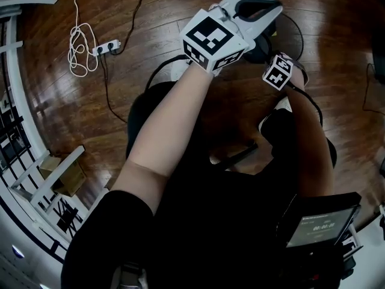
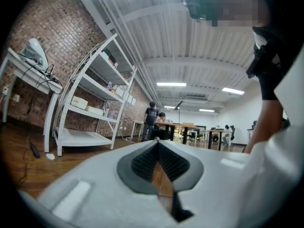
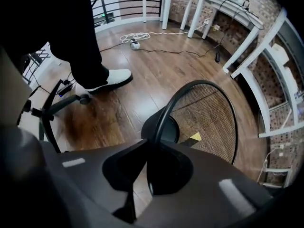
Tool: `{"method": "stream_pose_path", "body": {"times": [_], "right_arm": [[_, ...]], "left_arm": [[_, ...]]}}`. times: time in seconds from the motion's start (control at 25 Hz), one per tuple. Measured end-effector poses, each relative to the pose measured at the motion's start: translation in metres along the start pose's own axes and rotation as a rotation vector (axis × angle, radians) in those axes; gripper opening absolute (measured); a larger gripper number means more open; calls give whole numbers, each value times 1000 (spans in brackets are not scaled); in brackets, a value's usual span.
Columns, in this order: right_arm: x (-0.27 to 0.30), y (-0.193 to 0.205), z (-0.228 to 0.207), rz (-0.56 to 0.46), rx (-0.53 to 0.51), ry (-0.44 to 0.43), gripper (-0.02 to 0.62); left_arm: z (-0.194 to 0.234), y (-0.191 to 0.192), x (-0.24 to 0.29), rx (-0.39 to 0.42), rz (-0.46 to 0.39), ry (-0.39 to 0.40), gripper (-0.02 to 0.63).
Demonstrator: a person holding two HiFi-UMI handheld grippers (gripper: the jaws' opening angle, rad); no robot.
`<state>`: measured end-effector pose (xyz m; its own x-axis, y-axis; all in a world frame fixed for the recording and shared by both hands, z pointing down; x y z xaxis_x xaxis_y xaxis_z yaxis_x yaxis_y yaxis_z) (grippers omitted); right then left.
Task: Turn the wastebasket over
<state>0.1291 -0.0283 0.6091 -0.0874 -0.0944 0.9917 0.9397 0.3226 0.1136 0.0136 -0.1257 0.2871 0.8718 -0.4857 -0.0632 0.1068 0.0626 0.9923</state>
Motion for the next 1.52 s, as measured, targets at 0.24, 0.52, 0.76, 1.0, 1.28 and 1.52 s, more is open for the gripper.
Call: {"method": "stream_pose_path", "body": {"times": [0.24,0.52,0.76,1.0,1.28,1.52], "right_arm": [[22,5,34,71,-136,-3,18],[32,17,49,75,-119,-11,12],[4,6,43,5,-49,-67,96],[-69,-2,35,-197,117,-138,80],[-277,-4,-45,-1076,509,12,14],[-348,24,-43,-1421,644,192,9]], "left_arm": [[-1,1,1,-1,1,-1,3],[-3,0,-1,-15,-1,6,3],[-3,1,5,-49,2,15,3],[-10,1,6,-47,18,30,3],[-37,-3,9,9,27,61,3],[-75,0,15,83,40,112,2]]}}
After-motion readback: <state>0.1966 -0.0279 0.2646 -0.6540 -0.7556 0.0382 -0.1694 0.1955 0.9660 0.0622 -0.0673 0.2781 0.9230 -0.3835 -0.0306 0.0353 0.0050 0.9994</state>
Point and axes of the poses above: the fingertips, and each gripper's own axes: x forward along the fingers, z to its left, y out of its underside, the point moved 4 cm from there along -x, backward along the fingers, and after that the axes turned 6 degrees about x, right-handed, at the moved point
